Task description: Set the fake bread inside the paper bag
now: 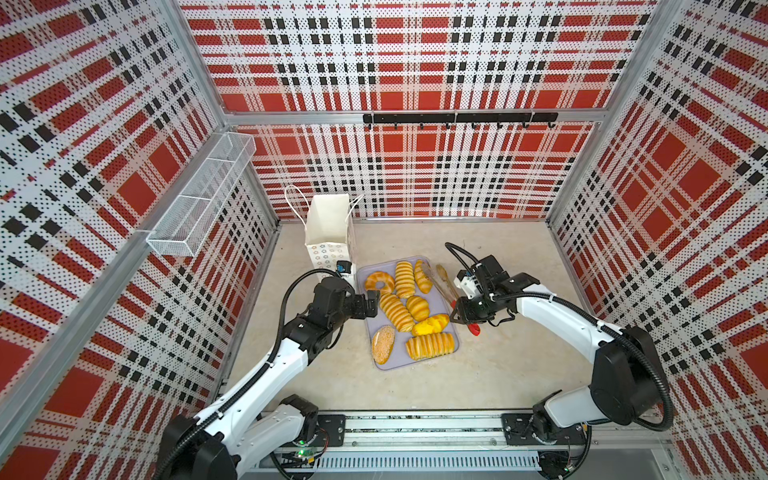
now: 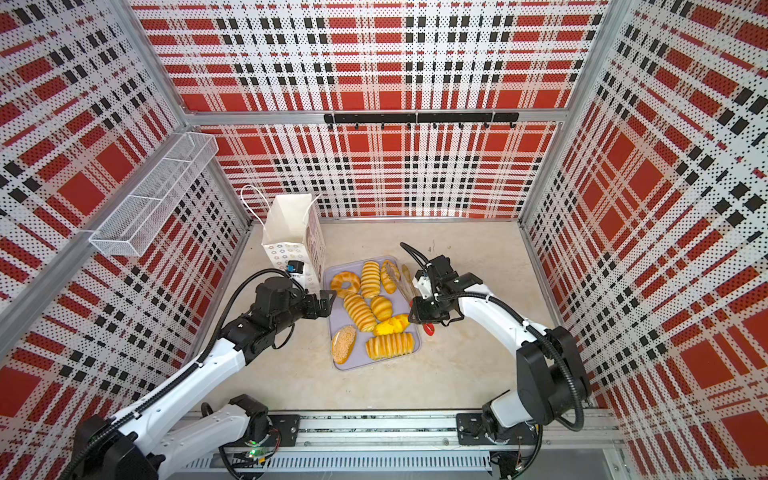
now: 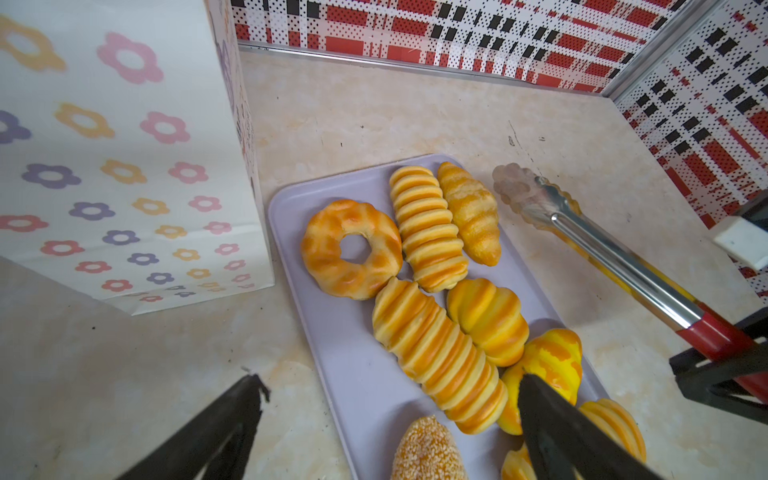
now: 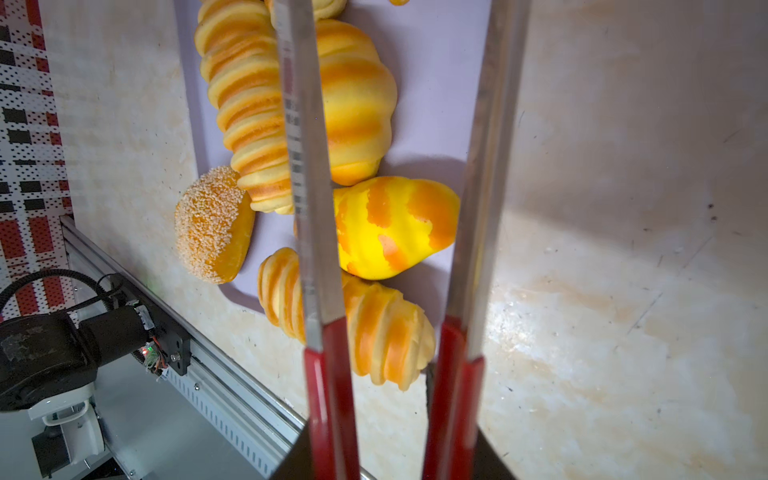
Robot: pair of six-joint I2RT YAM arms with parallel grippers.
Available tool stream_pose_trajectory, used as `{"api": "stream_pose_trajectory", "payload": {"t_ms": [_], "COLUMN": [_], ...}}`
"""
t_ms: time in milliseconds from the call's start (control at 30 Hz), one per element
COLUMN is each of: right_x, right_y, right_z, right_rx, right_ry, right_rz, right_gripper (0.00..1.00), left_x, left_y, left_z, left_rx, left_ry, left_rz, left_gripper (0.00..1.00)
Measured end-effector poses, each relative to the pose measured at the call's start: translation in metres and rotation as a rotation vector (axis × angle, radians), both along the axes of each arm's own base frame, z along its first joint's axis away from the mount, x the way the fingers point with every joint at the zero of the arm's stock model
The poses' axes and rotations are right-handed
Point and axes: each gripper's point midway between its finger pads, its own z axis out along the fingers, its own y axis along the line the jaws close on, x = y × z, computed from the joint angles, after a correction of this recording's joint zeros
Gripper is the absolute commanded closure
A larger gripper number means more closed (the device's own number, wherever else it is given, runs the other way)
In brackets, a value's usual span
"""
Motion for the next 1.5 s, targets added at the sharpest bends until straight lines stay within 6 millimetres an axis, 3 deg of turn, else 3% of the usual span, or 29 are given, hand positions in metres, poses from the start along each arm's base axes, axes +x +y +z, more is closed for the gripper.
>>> {"api": "stream_pose_trajectory", "payload": {"t_ms": [700, 1167, 1500], "right_x": [0.022, 0.023, 0.022], "right_y": [0.013, 0.017, 0.013], "right_z": [-0.015, -0.036, -0.040], "right_rx": [-0.099, -0.259, -0.301], "right_ry": [0.003, -0.011, -0.017], "right_rz": [0.030, 0.070, 0.074], "right_gripper": [0.66, 0.66, 0.78], "left_x": [0.001, 0.000, 0.002], "left_y": [0.004, 0.008, 0.010], "left_z": [0.000, 0.002, 0.008], "left_rx": [-0.023, -0.048, -0.076], "left_ry": [0.009, 0.008, -0.009], "left_rz": [0.001, -0.003, -0.005], "left_gripper": [0.02, 0.02, 0.02]}}
